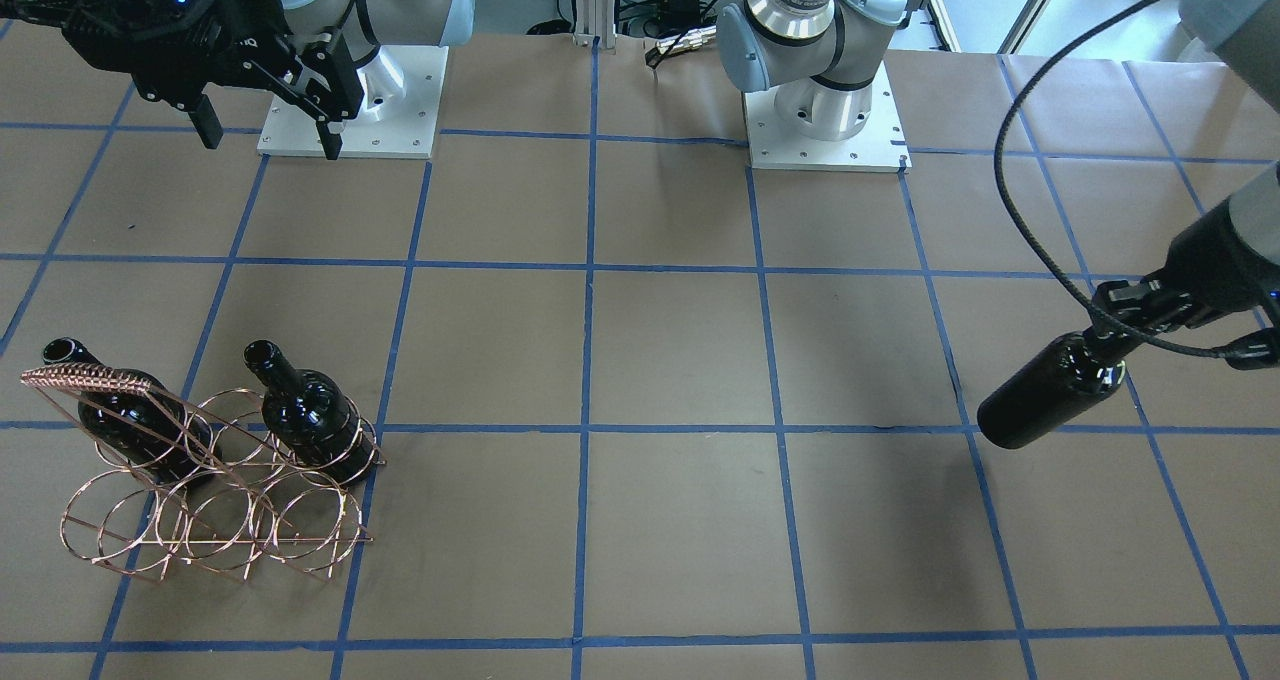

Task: Place wine into wine basket
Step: 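Lift the bottle with the left gripper and swing it upright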

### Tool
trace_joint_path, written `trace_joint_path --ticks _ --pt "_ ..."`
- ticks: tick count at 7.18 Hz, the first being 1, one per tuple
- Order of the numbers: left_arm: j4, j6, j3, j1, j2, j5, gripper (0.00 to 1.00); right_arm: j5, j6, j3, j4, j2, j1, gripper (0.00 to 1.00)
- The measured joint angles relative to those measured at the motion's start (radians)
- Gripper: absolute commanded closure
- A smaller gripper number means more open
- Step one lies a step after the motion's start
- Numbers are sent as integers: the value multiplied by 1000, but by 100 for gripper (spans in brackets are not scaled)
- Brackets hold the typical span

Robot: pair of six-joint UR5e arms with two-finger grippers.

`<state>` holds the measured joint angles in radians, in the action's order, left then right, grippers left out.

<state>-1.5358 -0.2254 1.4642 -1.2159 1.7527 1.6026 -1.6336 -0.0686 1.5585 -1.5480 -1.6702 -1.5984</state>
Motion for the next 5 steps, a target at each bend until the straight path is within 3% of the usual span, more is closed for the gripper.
trace_joint_path --ticks 5 --pt "-14 584 132 -411 -126 -23 100 0 0 0 0 0 0 0"
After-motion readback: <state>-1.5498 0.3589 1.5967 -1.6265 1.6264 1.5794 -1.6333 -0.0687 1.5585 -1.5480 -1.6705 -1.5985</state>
